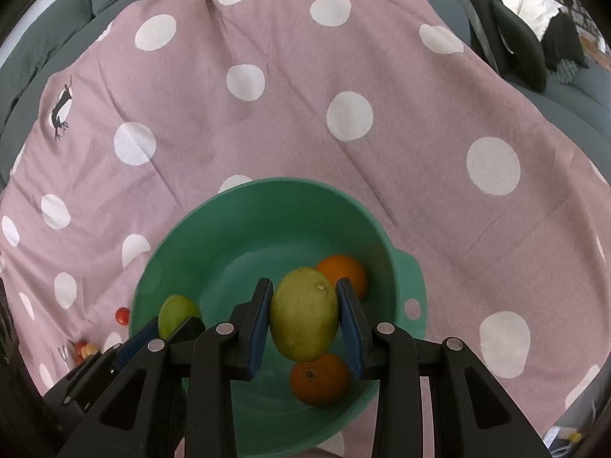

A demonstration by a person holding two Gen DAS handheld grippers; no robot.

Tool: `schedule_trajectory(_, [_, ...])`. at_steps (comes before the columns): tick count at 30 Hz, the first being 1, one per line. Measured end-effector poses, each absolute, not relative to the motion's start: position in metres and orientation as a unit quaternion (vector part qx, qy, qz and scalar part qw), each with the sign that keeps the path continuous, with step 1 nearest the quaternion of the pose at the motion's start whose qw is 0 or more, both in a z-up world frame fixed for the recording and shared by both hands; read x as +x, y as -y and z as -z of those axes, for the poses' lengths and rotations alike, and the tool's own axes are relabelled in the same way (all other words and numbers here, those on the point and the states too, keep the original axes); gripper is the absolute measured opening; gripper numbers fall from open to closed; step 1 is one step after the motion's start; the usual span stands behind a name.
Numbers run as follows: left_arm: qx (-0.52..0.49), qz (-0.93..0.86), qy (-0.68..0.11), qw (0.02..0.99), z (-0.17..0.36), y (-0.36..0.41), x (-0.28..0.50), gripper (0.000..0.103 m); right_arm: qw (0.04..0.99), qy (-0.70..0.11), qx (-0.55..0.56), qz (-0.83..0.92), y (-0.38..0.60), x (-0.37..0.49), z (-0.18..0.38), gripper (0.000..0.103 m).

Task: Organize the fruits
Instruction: 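Lower the lime and pear into the bowl and open both grippers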

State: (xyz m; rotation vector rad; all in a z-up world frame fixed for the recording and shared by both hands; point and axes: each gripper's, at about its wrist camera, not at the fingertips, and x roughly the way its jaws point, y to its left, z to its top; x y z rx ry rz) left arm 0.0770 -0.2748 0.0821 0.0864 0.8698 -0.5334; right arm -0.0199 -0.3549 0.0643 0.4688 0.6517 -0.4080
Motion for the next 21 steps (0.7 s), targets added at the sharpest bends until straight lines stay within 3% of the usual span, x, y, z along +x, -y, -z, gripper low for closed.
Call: schedule_trajectory(21, [0.044, 0.256, -0.419, 0.870, -0.0795, 0.2766, 0.0791, 0.034, 0.895, -0.327, 0.217, 0.210, 0.3533, -0.0171, -0.0616, 0.037])
